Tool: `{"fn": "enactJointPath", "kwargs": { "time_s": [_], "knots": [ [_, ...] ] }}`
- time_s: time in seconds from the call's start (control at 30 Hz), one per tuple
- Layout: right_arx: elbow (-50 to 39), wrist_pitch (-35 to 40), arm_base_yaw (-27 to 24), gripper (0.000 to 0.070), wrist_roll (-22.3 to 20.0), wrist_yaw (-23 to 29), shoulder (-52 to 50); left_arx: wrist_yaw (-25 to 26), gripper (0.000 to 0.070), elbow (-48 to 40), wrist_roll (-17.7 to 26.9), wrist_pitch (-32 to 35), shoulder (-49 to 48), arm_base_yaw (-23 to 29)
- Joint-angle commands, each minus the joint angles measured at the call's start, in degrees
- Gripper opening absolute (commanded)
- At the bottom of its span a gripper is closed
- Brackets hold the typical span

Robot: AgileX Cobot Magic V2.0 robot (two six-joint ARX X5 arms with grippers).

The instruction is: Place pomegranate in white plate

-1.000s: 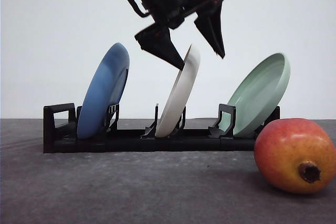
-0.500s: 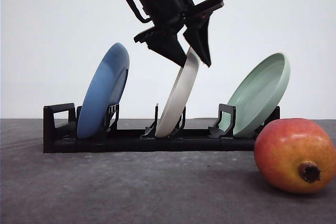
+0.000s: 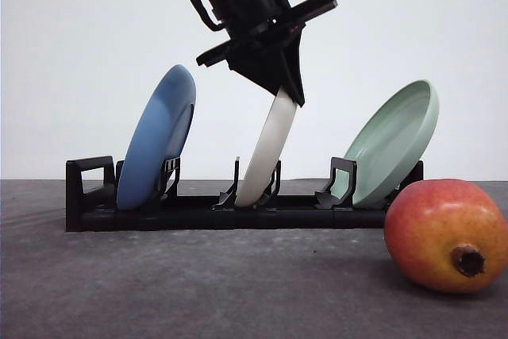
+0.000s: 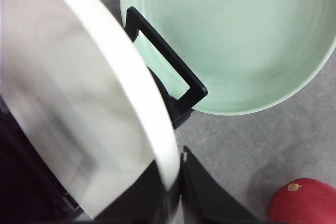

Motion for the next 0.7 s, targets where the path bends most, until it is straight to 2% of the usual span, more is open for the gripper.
{"fn": "enactJointPath", "kwargs": {
  "time_s": [0.0,0.4,0.5,0.67],
  "knots": [
    [1.01,0.39,-0.02,0.0598,0.39,-0.15,0.17,-0.13,0.0000,2.46,0.11,0.19,-0.42,-0.81],
    [1.01,0.39,-0.02,0.0598,0.41,-0.15,0.17,0.01,0.0000,2.54,0.26,-3.65,-12.75,-4.91],
    [1.01,0.39,-0.02,0.0597,0.42,-0.16,0.17,0.07,0.0000,2.54,1.37,-7.41,-16.92,-6.99],
    [1.01,0.37,-0.02,0.0598,0.66,-0.17,0.17,-0.04,0.0001,2.54,3.88,-17.88,-23.09,-11.81]
  ]
}}
